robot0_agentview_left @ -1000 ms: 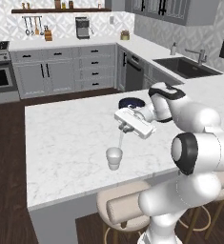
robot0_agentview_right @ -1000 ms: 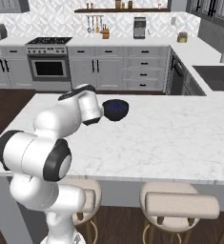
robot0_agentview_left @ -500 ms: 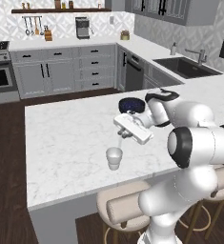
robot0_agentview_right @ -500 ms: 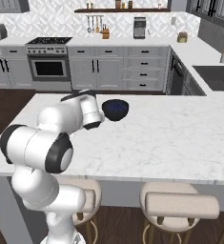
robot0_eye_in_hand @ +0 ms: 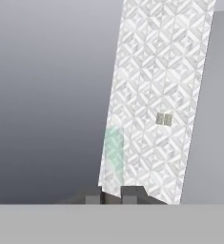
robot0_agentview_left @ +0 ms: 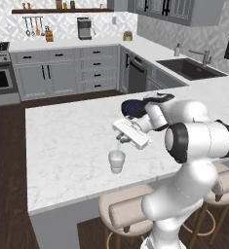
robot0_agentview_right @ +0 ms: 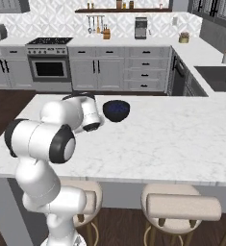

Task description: Take a straw from the drawer in front and place it inside the glass cup on the dining counter.

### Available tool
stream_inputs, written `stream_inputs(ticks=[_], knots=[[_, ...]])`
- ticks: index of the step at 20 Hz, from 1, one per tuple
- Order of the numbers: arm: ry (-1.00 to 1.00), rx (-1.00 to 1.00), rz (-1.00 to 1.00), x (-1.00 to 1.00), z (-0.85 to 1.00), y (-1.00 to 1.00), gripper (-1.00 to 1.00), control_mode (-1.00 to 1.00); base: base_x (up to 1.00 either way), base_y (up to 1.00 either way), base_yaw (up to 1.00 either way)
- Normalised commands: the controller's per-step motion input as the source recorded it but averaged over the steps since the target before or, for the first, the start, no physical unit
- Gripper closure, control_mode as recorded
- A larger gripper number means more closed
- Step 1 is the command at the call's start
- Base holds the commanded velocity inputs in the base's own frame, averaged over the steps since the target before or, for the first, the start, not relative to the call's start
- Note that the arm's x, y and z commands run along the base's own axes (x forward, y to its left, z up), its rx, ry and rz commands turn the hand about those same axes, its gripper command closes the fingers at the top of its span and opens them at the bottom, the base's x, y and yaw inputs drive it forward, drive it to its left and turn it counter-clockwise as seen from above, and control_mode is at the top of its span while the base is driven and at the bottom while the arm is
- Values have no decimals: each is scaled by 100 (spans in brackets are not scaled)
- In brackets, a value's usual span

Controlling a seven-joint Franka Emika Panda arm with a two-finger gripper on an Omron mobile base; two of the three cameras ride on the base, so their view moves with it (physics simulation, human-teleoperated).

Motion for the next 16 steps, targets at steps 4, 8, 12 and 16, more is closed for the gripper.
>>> stream_inputs(ticks=[4, 8, 12, 16], knots=[[0, 0, 0, 11, -19, 16, 100, -100, 0, 0, 0], [-3, 0, 0, 15, -15, 4, 100, -100, 0, 0, 0], [-6, 0, 0, 17, -12, 0, 100, -100, 0, 0, 0], [-7, 0, 0, 21, -7, 0, 100, -100, 0, 0, 0]])
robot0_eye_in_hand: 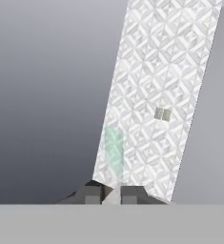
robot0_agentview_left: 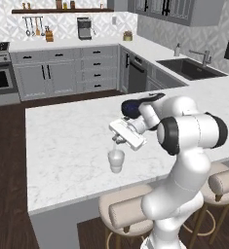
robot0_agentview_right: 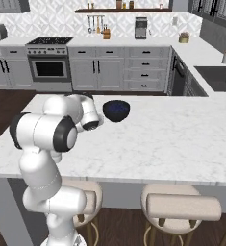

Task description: Take a straw from the drawer in front and place it inside the glass cup on the dining counter.

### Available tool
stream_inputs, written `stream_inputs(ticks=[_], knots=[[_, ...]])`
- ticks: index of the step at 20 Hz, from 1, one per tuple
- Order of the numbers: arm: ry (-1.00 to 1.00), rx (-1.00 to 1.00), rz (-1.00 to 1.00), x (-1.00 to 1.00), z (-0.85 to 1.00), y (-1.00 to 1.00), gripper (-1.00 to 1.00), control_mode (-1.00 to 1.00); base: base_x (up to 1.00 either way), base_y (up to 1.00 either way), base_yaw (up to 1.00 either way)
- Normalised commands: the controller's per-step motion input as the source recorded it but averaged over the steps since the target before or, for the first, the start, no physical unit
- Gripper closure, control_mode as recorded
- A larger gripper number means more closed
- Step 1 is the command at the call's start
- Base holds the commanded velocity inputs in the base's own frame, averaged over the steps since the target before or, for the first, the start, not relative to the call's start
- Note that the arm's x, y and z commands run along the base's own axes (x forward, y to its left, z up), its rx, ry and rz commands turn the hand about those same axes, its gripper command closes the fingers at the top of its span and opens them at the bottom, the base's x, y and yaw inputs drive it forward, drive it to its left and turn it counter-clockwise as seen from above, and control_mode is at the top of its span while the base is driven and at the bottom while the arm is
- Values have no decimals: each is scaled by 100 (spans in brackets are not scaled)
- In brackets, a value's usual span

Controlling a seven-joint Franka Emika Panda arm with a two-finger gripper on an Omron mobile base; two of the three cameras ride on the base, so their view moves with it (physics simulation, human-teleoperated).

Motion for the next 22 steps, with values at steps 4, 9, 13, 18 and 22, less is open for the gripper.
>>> stream_inputs(ticks=[4, 9, 13, 18, 22], knots=[[-5, 0, 0, 7, -17, 0, 100, -100, 0, 0, 0], [-2, 0, 0, -4, -19, 0, 100, -100, 0, 0, 0], [-1, 0, 0, -59, -7, 0, 100, -100, 0, 0, 0], [-1, 0, 0, -29, -9, 0, 100, -100, 0, 0, 0], [-3, 0, 0, 1, -18, 0, 100, -100, 0, 0, 0]])
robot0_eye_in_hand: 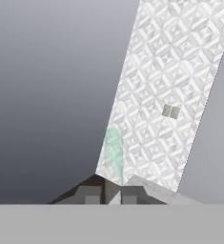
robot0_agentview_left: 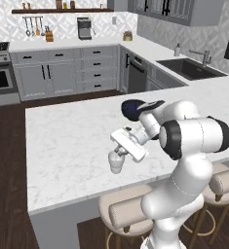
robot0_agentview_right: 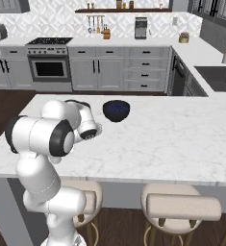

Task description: Take a straw from the drawer in front and place it inside the glass cup on the dining counter.

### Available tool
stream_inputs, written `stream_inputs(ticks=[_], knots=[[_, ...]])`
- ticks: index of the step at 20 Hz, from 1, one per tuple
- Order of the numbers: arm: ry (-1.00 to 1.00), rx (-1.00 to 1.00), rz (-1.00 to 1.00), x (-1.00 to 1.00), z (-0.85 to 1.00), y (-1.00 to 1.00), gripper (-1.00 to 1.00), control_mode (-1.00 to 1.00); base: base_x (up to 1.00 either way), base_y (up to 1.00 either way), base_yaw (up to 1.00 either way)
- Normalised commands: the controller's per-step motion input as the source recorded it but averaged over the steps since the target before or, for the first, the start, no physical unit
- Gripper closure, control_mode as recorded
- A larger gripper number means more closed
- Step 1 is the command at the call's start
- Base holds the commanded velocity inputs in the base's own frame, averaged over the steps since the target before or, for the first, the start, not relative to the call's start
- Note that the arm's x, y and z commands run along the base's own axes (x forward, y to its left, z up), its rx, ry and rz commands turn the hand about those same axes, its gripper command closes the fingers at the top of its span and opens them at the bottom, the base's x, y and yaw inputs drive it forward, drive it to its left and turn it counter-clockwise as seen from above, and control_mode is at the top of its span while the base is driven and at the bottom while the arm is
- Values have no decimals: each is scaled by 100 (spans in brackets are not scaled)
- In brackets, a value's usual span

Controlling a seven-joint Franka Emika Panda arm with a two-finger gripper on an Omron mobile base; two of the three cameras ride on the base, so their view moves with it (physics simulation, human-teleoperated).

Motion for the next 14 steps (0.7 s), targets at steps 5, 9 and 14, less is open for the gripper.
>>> stream_inputs(ticks=[5, 9, 14], knots=[[-6, -1, 0, 10, -24, 0, 100, -100, 0, 0, 0], [-5, -1, 0, 9, -20, 0, -100, -100, 0, 0, 0], [-14, 0, 0, 5, -2, -10, -100, -100, 0, 0, 0]])
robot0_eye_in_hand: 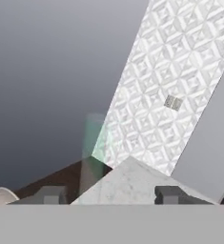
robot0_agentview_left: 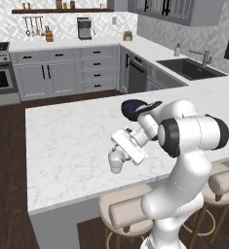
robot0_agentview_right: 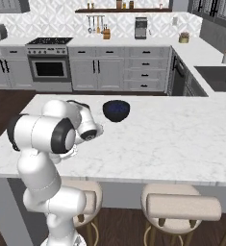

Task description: Take a straw from the drawer in front and place it inside the glass cup on the dining counter.

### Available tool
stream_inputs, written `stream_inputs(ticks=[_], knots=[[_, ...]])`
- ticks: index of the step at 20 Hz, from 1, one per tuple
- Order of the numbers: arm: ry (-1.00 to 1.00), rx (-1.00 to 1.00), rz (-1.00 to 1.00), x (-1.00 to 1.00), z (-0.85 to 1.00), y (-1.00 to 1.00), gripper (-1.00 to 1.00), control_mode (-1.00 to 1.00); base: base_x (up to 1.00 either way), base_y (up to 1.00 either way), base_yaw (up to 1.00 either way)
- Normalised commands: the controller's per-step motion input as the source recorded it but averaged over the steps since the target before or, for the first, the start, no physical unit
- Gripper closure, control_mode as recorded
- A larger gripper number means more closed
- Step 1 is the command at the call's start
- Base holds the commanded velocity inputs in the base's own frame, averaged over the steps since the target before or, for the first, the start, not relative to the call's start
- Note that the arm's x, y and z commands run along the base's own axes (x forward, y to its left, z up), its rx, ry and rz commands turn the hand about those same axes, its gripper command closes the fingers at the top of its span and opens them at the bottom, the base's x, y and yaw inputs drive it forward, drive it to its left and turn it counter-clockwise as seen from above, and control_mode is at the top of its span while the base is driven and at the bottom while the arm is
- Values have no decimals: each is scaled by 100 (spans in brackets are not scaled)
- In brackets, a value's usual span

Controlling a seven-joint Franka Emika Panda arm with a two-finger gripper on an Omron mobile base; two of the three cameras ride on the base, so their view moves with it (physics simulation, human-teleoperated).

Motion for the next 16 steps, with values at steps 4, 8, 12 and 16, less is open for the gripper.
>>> stream_inputs(ticks=[4, 8, 12, 16], knots=[[-26, 0, 0, 0, 17, -17, -100, -100, 0, 0, 0], [-28, 0, 0, -2, 71, -3, -100, -100, 0, 0, 0], [-34, 0, 0, -23, 100, 0, -100, -100, 0, 0, 0], [-50, -16, 0, -48, 95, 5, -100, -100, 0, 0, 0]])
